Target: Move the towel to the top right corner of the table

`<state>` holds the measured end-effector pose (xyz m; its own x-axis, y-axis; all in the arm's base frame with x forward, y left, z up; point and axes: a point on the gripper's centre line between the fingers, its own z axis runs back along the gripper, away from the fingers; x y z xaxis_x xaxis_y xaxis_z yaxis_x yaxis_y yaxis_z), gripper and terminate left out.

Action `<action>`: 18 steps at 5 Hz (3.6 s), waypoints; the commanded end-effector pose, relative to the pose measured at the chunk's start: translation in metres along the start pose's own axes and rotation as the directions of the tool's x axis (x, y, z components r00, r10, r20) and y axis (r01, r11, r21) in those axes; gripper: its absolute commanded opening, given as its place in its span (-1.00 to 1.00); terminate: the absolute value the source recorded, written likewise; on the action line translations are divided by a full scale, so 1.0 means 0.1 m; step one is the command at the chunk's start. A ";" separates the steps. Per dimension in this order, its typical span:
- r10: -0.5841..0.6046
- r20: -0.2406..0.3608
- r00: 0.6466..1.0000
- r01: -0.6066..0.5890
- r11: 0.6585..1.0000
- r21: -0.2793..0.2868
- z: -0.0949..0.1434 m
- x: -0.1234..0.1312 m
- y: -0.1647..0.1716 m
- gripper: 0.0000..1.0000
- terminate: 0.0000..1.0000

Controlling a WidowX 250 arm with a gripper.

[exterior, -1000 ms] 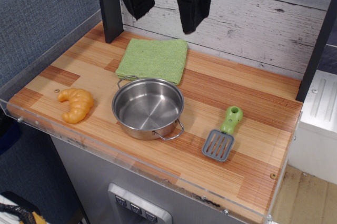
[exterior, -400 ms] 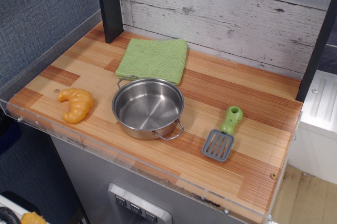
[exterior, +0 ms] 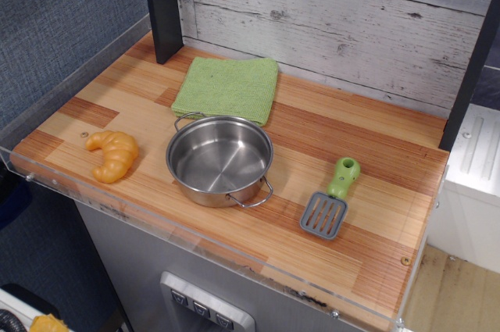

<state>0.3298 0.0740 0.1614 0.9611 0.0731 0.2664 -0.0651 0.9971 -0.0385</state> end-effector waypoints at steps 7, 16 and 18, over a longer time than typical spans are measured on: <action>0.016 -0.049 0.999 -0.014 0.999 0.043 -1.34 0.32 0.36 1.00 -1.00; -0.186 -0.063 0.981 0.185 0.983 -0.016 -1.53 0.28 -0.99 1.00 -1.00; -0.302 -0.052 0.952 0.299 0.953 -0.056 -1.57 0.31 -1.46 1.00 -1.00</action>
<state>0.4141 -0.0634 0.0133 0.9604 -0.2062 0.1875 0.2120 0.9772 -0.0111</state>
